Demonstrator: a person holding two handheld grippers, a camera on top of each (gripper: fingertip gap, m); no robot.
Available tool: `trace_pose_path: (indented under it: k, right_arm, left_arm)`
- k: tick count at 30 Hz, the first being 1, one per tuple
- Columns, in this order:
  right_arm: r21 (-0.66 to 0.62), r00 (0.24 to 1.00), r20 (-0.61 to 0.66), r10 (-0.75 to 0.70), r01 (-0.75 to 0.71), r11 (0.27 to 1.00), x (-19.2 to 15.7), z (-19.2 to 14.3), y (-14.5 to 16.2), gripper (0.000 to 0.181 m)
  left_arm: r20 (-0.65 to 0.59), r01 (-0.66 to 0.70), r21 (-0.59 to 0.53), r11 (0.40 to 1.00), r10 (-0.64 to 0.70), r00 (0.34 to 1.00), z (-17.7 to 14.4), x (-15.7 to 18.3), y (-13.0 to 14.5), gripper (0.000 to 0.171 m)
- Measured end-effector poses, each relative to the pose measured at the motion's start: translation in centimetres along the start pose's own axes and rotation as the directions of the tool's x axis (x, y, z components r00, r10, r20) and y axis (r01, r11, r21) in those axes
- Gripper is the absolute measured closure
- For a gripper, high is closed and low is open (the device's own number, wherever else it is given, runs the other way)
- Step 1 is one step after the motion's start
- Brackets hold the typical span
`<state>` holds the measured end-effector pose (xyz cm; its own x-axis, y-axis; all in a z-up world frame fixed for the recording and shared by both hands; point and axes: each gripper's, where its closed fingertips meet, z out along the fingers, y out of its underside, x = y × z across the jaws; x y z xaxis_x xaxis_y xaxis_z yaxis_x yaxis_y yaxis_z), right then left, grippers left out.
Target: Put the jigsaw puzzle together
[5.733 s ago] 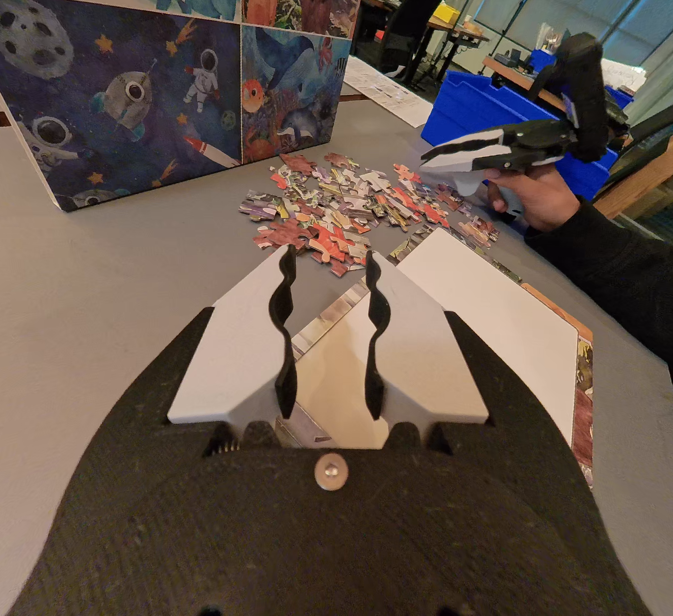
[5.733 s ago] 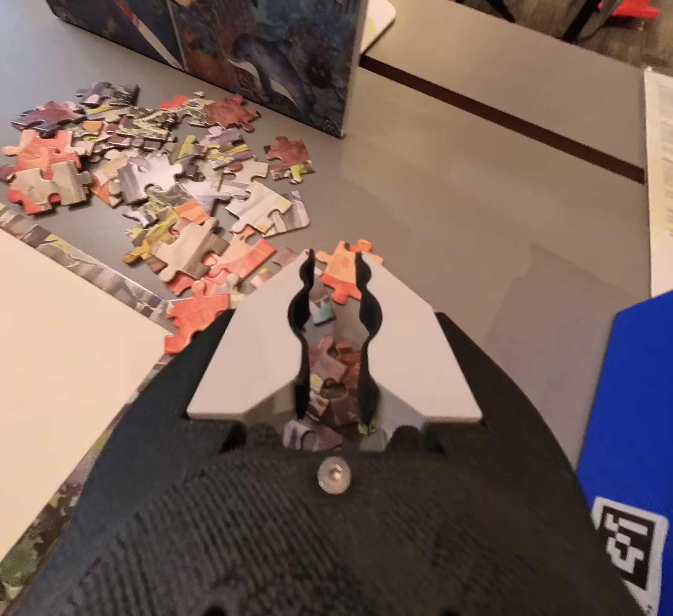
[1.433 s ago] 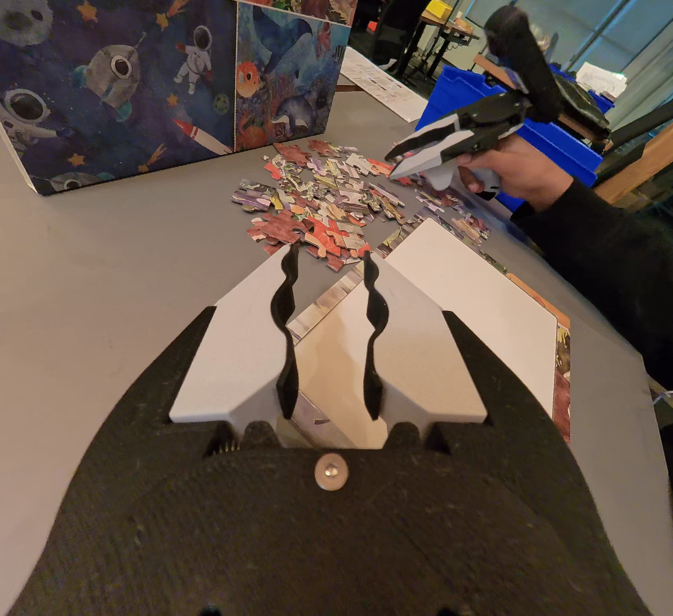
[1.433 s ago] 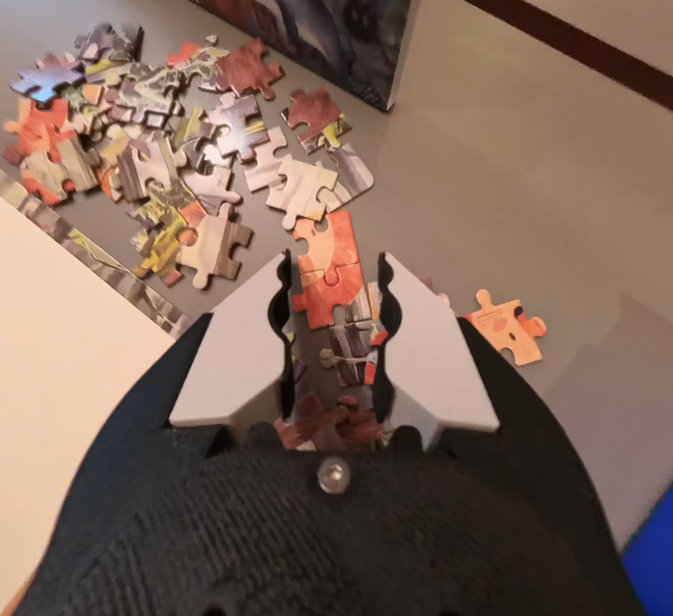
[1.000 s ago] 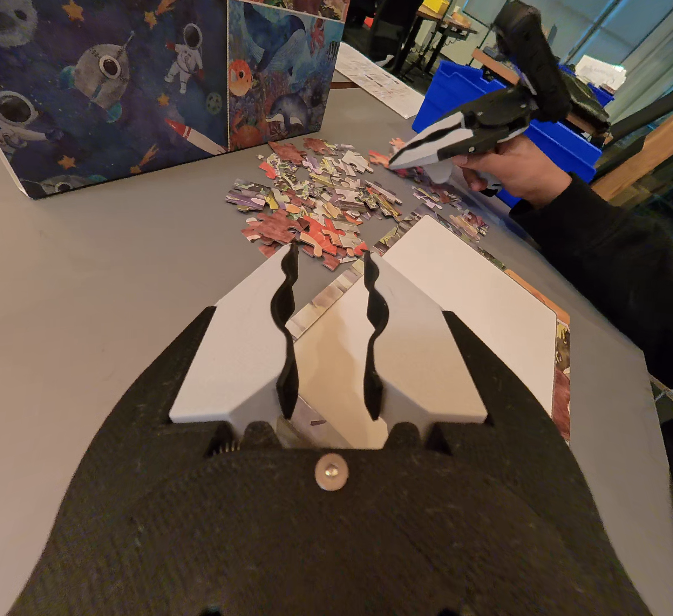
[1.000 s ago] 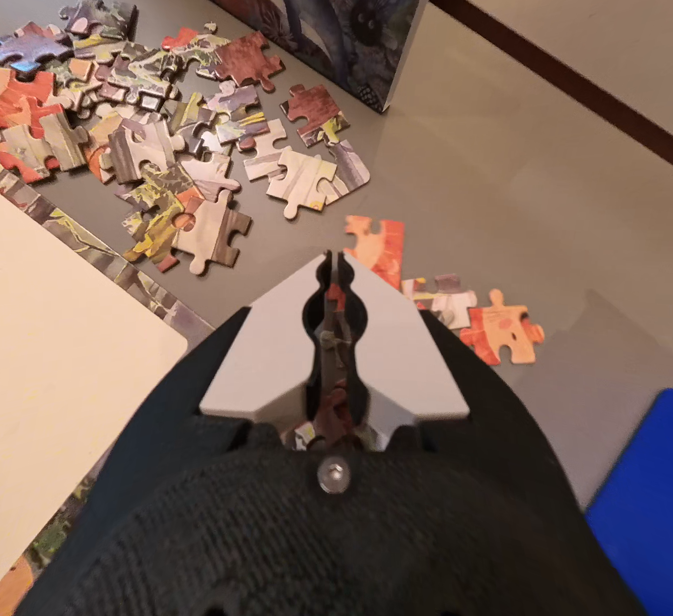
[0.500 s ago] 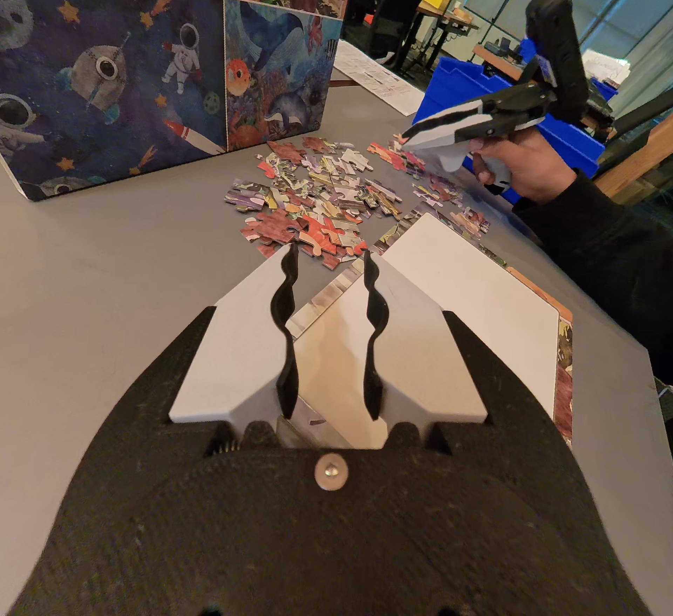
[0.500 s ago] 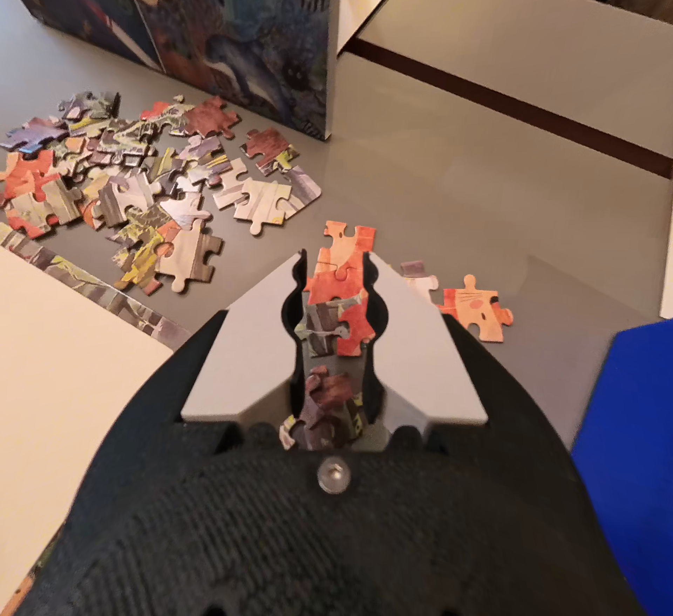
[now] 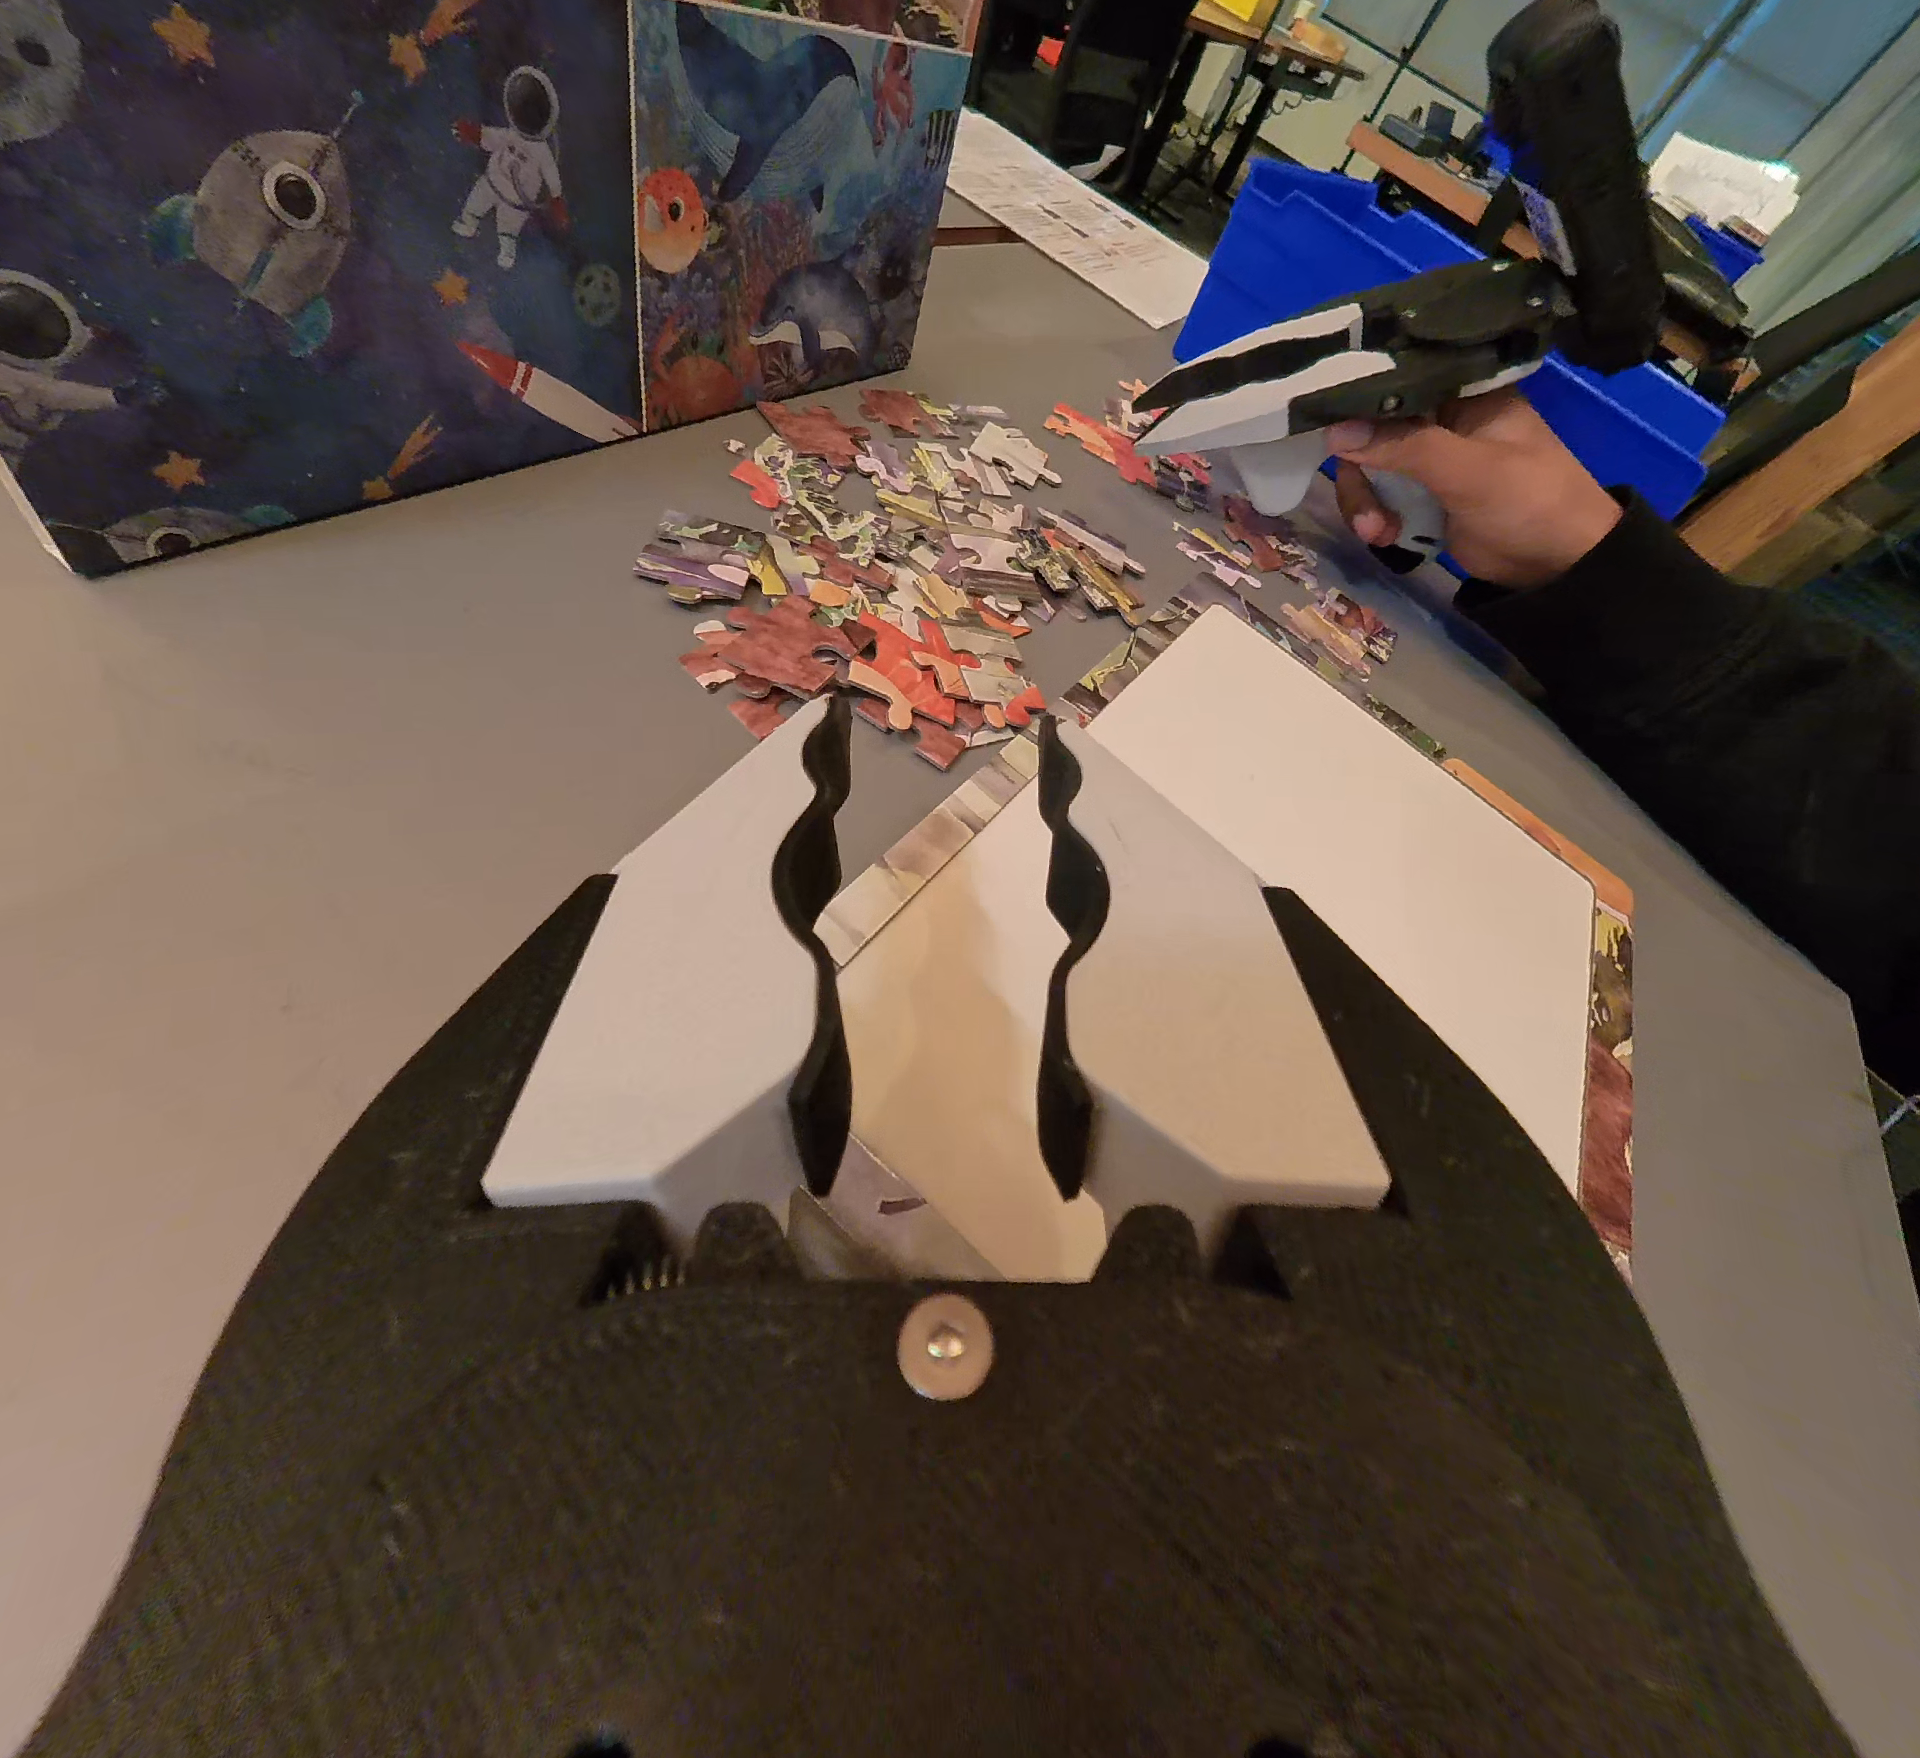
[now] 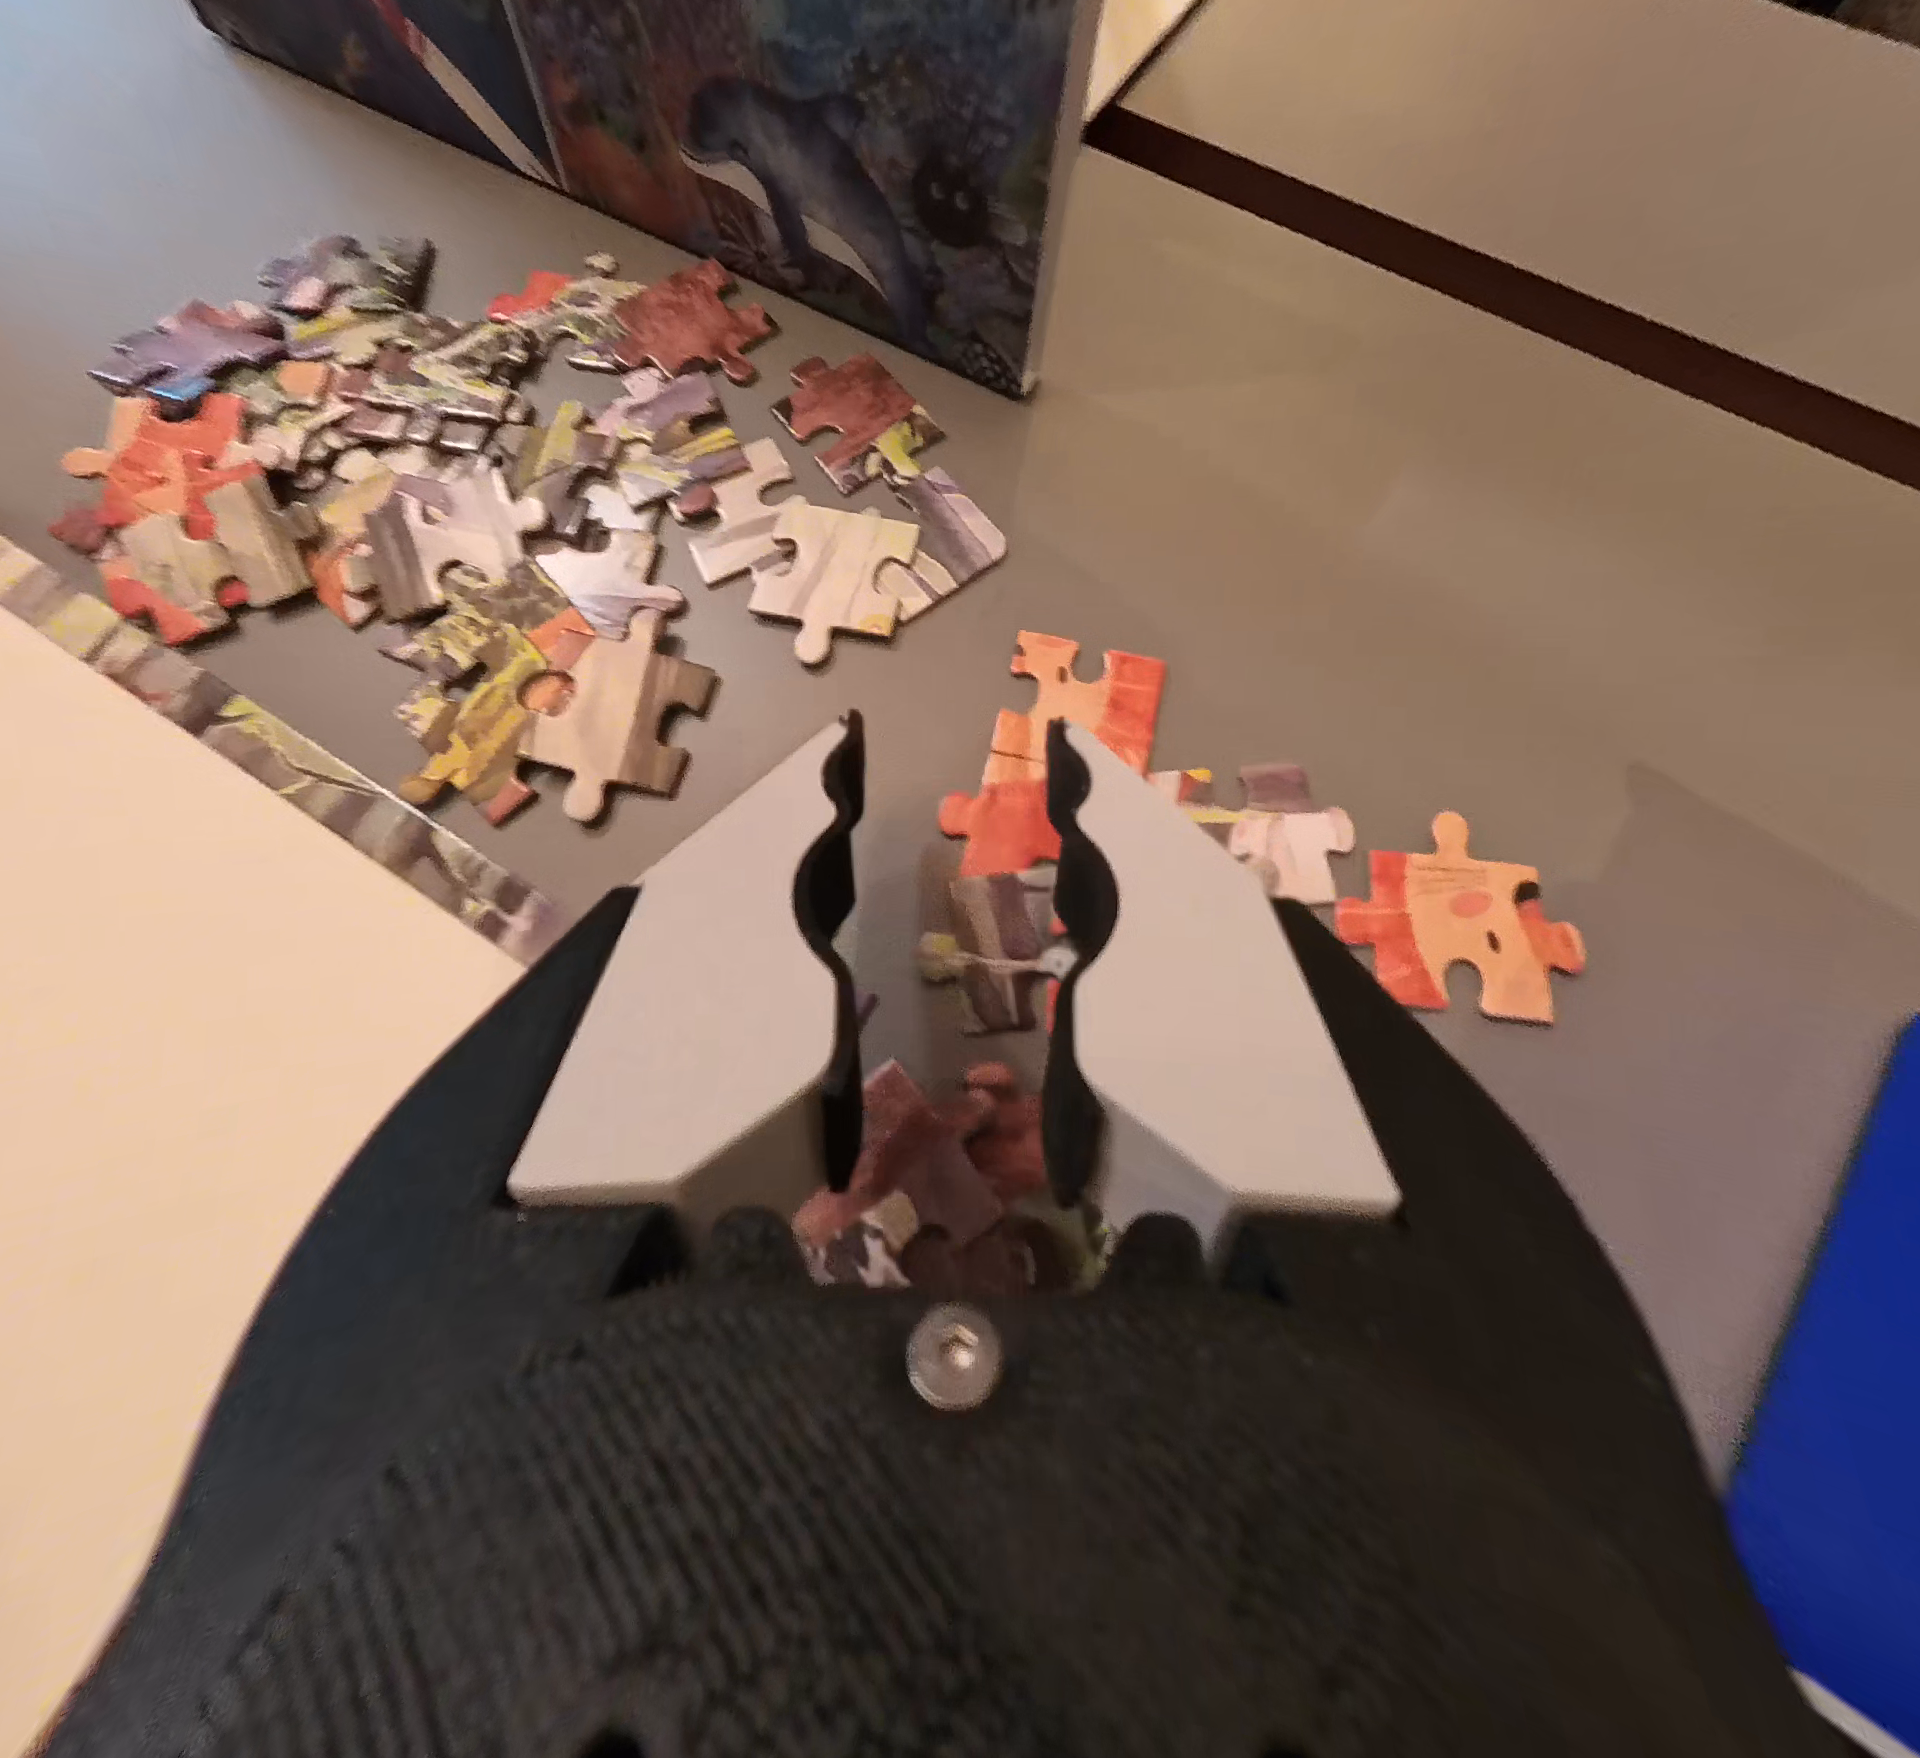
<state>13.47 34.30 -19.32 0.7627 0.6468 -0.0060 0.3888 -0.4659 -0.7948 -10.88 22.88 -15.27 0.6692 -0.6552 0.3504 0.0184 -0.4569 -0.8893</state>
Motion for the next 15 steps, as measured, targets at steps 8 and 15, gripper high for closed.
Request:
trace_pose_path:
  k: [8,15]
  right_arm:
    - [0.128,0.969,0.244,0.037,-0.07,0.989,-5.7,-0.8,-2.8,0.151]
    - [0.072,0.822,0.558,-0.112,0.087,0.994,-15.9,-1.6,-1.8,0.168]
  left_arm:
    - [-0.008,0.005,-0.022,1.0,-0.005,1.0,0.3,0.4,0.4,0.138]
    - [0.004,-0.012,-0.036,0.999,0.013,1.0,0.5,0.4,0.5,0.139]
